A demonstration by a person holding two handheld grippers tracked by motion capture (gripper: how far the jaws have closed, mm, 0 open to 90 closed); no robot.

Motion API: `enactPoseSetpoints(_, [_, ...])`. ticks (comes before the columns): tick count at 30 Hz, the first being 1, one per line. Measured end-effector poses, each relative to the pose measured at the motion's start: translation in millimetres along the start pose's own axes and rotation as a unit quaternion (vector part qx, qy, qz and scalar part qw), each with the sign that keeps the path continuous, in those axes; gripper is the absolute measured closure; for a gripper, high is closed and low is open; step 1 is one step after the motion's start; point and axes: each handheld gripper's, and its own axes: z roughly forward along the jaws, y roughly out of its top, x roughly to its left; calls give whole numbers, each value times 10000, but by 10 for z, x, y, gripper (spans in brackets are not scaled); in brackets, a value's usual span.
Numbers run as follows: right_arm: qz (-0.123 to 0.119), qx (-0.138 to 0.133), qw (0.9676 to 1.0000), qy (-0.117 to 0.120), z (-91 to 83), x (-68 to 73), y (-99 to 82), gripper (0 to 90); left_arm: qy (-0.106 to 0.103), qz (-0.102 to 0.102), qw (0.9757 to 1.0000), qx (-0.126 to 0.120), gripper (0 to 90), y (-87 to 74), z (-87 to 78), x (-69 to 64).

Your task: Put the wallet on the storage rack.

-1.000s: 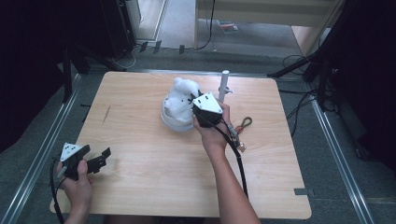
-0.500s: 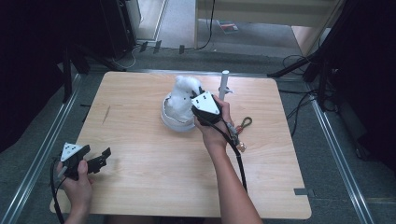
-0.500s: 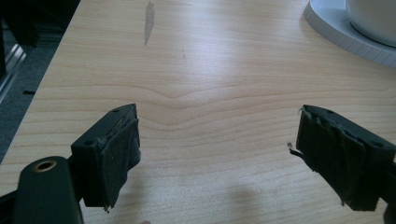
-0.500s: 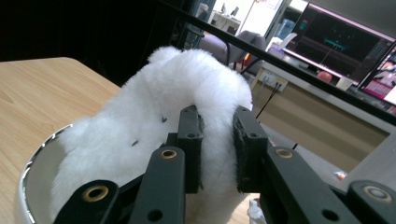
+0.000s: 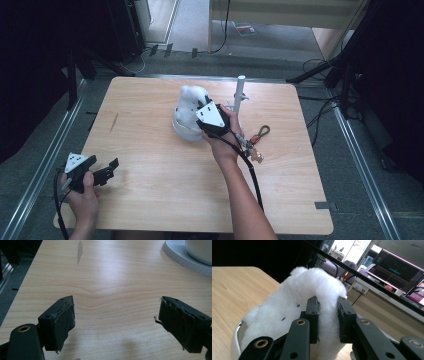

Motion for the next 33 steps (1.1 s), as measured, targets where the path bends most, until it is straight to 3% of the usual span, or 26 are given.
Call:
enactPoseSetpoints(6, [344,-69,9992,182,-17,-27,9,719,1,-6,10000,5,142,1,1,0])
enactPoseSetpoints(8, [661,-125,9966,477,-28,-34,21,688,1,-9,10000,6,142,1,1,1])
enactPoseSetpoints(12, [918,-113,9936,643,-32,-34,29,645,5,-5,10000,4,142,0,2,0])
enactPoseSetpoints(13, [1121,-92,9910,723,-34,-55,33,637,6,-7,10000,5,142,1,2,-1])
enactPoseSetpoints(17, [1342,-89,9872,854,-42,-80,36,625,2,-11,10000,7,142,1,2,0])
enactPoseSetpoints(18, [1556,-112,9824,1028,-55,-88,43,592,3,-14,10000,2,142,0,3,0])
enactPoseSetpoints(19, [1556,-112,9824,1028,-55,-88,43,592,3,-14,10000,2,142,0,3,0])
enactPoseSetpoints(21, [1858,-82,9749,1221,-70,-94,58,566,5,-13,10000,5,142,0,3,-1])
enactPoseSetpoints(22, [1858,-82,9749,1221,-70,-94,58,566,5,-13,10000,5,143,0,3,-1])
enactPoseSetpoints(27, [2244,-68,9627,1512,-82,-127,75,551,1,-17,10000,3,142,1,3,0])
enactPoseSetpoints(33, [2279,-32,9604,1599,-97,-138,61,538,1,-11,10000,8,142,1,4,-1])
